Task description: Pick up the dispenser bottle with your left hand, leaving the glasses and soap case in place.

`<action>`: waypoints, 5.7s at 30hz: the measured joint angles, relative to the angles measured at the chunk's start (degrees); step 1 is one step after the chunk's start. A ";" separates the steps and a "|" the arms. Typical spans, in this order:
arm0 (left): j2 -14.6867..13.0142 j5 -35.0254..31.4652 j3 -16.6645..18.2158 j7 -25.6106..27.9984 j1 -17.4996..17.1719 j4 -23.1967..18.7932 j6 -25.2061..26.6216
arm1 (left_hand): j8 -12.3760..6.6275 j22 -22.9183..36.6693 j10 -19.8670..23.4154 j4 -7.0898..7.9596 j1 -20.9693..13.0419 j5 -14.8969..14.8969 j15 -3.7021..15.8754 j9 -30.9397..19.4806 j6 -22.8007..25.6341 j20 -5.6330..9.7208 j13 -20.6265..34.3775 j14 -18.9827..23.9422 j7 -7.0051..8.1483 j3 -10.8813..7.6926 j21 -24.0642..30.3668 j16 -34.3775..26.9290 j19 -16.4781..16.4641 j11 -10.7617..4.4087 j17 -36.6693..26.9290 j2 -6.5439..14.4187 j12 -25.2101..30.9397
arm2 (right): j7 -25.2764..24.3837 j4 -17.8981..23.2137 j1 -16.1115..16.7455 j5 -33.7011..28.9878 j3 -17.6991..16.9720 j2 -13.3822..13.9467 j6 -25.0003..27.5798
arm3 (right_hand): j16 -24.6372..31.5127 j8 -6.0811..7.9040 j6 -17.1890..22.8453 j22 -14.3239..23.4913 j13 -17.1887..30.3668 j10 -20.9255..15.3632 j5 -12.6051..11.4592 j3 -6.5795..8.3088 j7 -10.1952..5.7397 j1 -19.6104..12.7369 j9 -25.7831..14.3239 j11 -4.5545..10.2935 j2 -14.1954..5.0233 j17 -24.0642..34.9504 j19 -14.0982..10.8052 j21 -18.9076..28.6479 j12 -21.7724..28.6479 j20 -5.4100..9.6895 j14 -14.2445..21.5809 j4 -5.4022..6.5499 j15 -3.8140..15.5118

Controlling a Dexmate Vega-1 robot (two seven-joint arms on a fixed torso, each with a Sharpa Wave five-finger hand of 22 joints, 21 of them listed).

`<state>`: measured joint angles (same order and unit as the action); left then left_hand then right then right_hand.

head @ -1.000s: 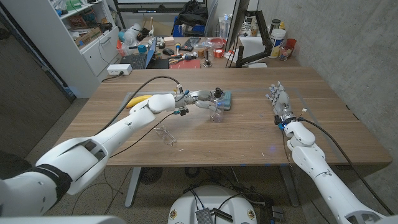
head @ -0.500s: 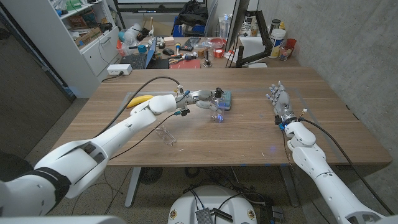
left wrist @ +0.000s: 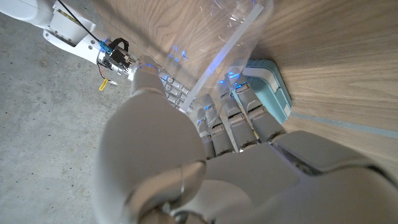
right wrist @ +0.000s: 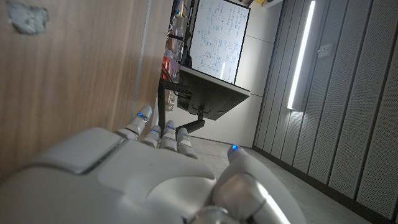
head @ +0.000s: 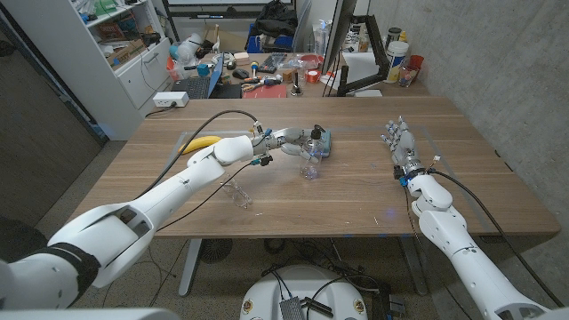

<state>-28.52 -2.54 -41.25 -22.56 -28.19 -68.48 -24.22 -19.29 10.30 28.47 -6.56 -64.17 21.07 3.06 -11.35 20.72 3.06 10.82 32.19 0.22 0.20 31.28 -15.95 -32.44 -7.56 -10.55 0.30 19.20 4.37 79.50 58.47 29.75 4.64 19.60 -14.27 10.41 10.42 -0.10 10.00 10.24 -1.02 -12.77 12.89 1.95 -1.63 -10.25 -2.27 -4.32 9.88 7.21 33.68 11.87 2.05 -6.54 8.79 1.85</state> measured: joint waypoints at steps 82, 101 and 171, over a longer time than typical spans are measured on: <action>-2.79 0.80 5.57 12.87 -6.56 -10.91 3.92 | 2.06 -0.04 0.68 0.43 0.07 0.00 -0.16 -0.25 0.37 -0.11 0.28 -0.86 0.35 0.99 -0.96 2.45 0.57 -0.73 -0.26 0.21 -3.12 | 1.63 -0.22 0.05 0.61 -0.36 0.46 -1.18 | 0.00 0.00 0.00 -0.01 0.02 -0.20 -0.44 -0.65 0.00 0.01 0.00 0.21 0.01 0.01 -0.81 -2.35 0.00 -0.01 0.00 -0.18 0.00; -2.31 2.44 6.76 13.88 -7.36 -10.42 1.90 | 2.08 -0.01 0.69 0.89 0.14 0.00 -0.17 -0.24 0.37 -0.11 0.27 -0.85 0.36 1.45 -1.06 2.45 0.57 -0.73 -0.25 0.29 -3.56 | 1.30 -0.07 0.00 0.34 -0.13 0.23 -1.14 | 0.00 0.00 0.00 -0.01 0.02 -0.20 -0.44 -0.79 0.00 0.01 0.00 0.21 0.01 0.01 -1.12 -3.19 0.00 -0.32 0.00 -0.32 0.00; -2.92 3.88 8.67 13.05 -5.96 -10.95 -0.13 | 3.16 -0.02 1.82 1.99 0.19 0.00 -0.30 -0.50 0.77 -0.11 0.25 -0.31 0.38 2.58 -1.46 3.67 0.57 -0.44 -0.24 0.34 -5.29 | 0.84 -1.02 -0.80 -0.09 0.47 -0.86 -1.78 | 0.00 0.00 0.21 -0.01 0.01 -0.20 -0.44 -1.51 0.21 0.01 0.00 0.21 0.01 0.01 -2.06 -4.86 0.00 0.00 0.00 -0.08 0.00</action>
<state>-31.44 1.34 -32.58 -9.51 -34.15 -79.43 -24.35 -16.12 10.28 30.29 -4.57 -63.98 21.06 2.77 -11.85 21.49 2.95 11.07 31.88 0.61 2.78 29.82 -12.28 -31.87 -7.99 -10.79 0.64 13.91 5.22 78.48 57.67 29.66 5.11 18.75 -16.05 10.41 10.42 0.10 9.99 10.25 -1.22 -13.22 11.38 2.16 -1.63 -10.25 -2.06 -4.32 9.89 5.15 28.81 11.87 2.05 -6.55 8.71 1.85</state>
